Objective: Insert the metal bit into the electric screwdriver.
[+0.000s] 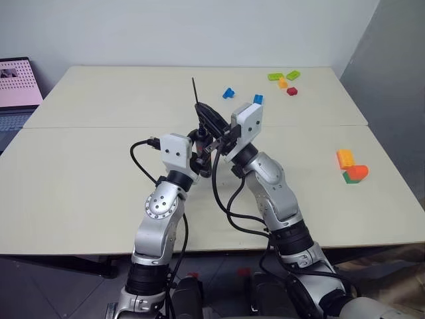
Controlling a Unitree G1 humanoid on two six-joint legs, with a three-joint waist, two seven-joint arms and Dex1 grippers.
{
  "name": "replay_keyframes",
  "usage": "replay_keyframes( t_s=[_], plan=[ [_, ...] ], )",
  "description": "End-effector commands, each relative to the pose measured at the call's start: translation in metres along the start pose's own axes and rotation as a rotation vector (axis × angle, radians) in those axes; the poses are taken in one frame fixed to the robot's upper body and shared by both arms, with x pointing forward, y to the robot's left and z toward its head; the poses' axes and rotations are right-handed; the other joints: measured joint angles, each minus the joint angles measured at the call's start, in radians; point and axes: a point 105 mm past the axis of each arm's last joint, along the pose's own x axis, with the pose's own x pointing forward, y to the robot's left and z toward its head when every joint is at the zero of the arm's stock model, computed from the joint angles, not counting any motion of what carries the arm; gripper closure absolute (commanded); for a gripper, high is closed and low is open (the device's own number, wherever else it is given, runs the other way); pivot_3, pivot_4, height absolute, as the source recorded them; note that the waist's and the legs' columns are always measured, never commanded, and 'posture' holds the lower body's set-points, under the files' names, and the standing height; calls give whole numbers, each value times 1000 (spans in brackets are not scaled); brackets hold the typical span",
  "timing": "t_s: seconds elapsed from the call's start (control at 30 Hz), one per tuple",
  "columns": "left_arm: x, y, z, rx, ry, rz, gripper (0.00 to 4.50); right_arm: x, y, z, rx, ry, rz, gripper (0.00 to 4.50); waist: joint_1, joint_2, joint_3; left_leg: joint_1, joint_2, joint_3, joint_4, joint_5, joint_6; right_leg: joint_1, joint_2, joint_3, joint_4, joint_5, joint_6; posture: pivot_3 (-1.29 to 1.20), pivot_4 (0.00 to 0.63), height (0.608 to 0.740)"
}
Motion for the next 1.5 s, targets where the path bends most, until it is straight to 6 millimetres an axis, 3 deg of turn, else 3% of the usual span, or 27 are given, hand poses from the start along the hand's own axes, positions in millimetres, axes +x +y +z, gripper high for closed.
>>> replay_keyframes(
  t_s=[0.03,0.43,1.03,1.2,1.5],
  plan=[
    [-2,0,6,11,-23,4,2882,-2,9,-3,-14,36,40,4500,0,0,0,0,0,0,0,0,0,0,0,0,0,0,0,0,150,740],
    [-2,0,5,10,-19,6,2882,-9,13,-13,3,96,58,4500,0,0,0,1,0,0,0,0,0,1,0,0,0,0,-1,0,150,740],
    [-1,0,3,11,-13,-5,2882,-11,14,0,-21,129,119,4500,0,0,0,1,0,0,0,0,0,1,0,0,0,0,-1,0,150,740],
    [-1,-1,3,9,-13,-6,2882,-9,5,10,-21,102,87,3601,0,0,0,1,0,0,0,0,0,0,0,0,0,0,-1,0,150,740],
    [-1,-1,2,7,-11,-6,2882,-7,-6,24,-2,46,46,1421,0,0,0,0,0,0,-1,0,0,0,0,0,-2,0,-1,0,150,740]
  ],
)
